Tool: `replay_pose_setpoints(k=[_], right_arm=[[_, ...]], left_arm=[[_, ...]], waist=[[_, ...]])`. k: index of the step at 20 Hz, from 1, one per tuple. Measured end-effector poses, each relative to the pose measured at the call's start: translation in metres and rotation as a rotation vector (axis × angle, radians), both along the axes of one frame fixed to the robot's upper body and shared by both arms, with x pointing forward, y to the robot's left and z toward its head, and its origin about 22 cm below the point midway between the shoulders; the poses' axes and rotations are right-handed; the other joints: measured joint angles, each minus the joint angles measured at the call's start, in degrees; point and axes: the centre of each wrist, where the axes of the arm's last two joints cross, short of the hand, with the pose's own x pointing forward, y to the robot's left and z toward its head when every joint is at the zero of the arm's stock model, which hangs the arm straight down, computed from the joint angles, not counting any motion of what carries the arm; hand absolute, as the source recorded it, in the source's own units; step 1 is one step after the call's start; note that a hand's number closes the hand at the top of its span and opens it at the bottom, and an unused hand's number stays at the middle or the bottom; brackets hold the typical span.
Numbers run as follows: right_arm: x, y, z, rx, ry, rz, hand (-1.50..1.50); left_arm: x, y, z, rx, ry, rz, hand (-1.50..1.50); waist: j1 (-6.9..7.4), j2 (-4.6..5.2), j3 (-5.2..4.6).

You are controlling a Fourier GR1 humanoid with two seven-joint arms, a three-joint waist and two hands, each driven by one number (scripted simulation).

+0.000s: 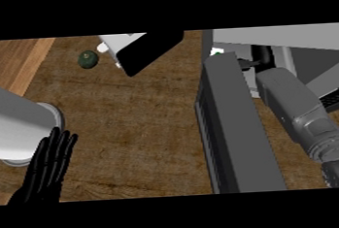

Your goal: Pick up the milk, place it into the microwave and close the microwave

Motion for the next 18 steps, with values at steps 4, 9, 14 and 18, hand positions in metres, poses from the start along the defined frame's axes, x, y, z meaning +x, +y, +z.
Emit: replay_pose_setpoints(k=[4,9,14,18], right_arm=[[-0.004,-0.004,-0.007,0.03,0.007,0.003,-1.5],[-0.013,-0.009,-0.025,0.066,0.025,0.017,-1.5],[-0.022,-0.012,-0.04,0.122,0.044,0.083,-1.5],[-0.03,-0.018,-0.052,0.193,0.053,0.139,-1.5]], left_arm=[[0.001,-0.003,0.001,-0.001,-0.001,0.001,-1.5],[0.005,-0.01,-0.002,0.003,0.011,-0.023,-1.5],[0.011,-0.019,-0.008,0.005,0.042,-0.054,-1.5],[0.018,-0.024,-0.015,0.011,0.07,-0.094,-1.5]], waist=[[-0.58,-0.21,0.01],[-1.77,-0.6,-0.01],[-3.01,-1.09,-0.04],[-4.11,-1.54,-0.08]])
